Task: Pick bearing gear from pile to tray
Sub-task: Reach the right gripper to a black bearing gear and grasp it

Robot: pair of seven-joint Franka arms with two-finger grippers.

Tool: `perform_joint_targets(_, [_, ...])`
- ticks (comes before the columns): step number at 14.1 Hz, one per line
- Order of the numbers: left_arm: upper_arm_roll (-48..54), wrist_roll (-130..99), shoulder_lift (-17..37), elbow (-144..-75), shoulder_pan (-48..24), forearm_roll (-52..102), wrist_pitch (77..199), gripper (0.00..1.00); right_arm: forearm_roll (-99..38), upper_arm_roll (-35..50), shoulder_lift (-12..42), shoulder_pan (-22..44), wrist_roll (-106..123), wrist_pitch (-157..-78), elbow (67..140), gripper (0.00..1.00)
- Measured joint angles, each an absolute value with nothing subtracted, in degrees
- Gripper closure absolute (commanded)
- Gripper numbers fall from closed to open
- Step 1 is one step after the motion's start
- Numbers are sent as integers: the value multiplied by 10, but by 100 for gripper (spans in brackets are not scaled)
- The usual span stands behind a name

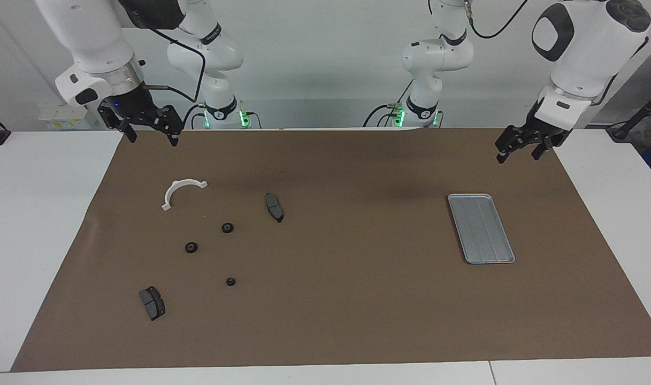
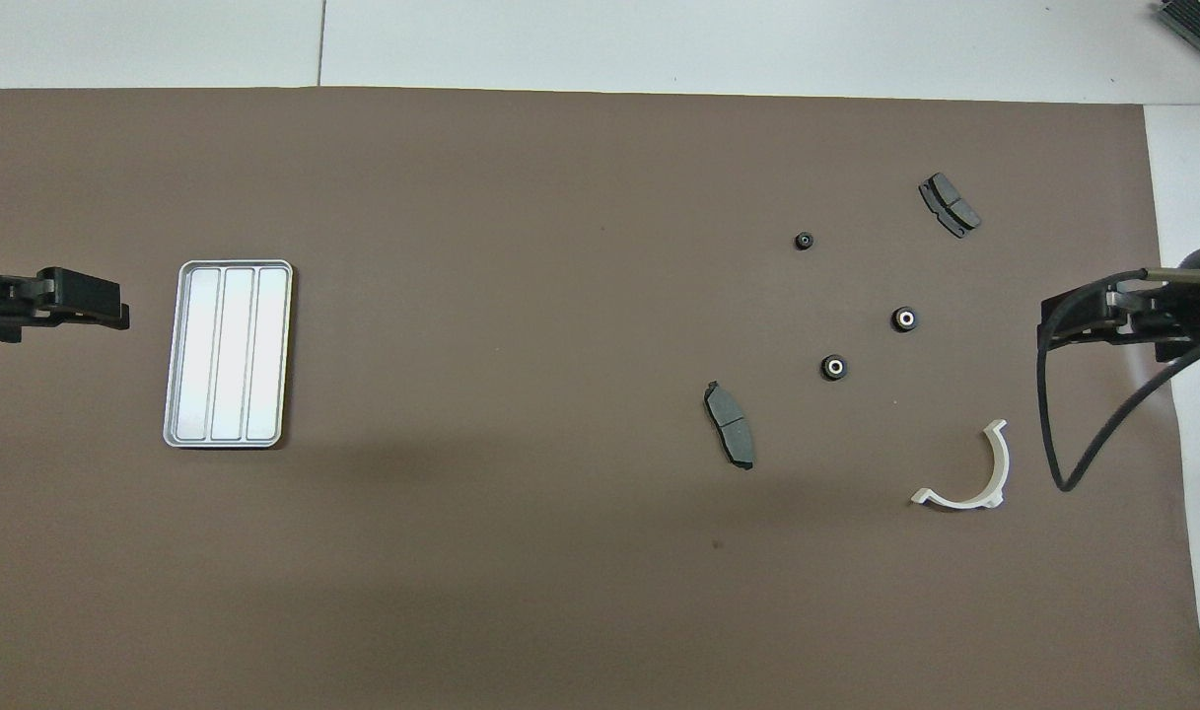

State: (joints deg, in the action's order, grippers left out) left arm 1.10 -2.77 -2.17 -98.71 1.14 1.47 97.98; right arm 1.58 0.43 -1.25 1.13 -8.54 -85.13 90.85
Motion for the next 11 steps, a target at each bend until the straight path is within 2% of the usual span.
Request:
perform_joint_targets(8, [11, -28, -22, -987, 11, 15, 980, 0, 16, 4, -12, 11, -85, -848, 911, 0])
perform_joint_targets(11, [11, -28, -22, -987, 11, 15, 980, 0, 16, 4, -13, 11, -85, -886, 921, 0])
